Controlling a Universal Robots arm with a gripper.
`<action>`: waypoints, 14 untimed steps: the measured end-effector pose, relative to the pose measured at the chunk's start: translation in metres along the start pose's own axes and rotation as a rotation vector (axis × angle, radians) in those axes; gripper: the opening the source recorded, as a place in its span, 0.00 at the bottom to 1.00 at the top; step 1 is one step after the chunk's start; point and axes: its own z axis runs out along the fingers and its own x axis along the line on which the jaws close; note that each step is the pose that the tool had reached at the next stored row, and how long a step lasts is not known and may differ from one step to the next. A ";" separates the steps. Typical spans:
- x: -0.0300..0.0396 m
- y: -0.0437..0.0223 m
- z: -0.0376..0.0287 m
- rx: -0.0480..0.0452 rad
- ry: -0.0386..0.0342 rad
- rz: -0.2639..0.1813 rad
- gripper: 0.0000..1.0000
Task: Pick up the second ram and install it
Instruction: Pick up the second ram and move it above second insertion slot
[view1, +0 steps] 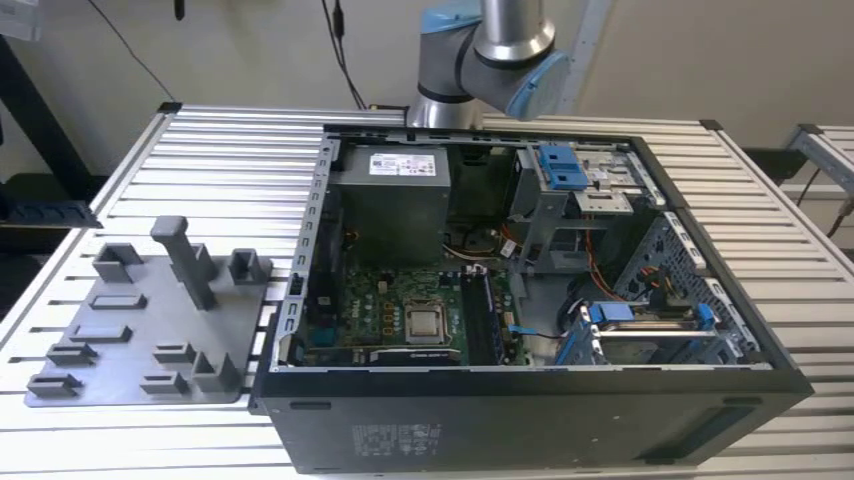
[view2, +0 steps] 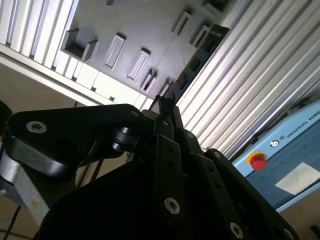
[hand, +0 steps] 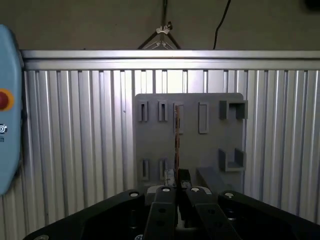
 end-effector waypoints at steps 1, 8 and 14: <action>0.0000 0.0000 -0.0017 0.0000 -0.0001 0.000 0.14; -0.0002 0.0001 -0.0066 0.0001 -0.0002 0.000 0.14; -0.0003 -0.0027 -0.0067 -0.0001 0.0000 0.000 0.14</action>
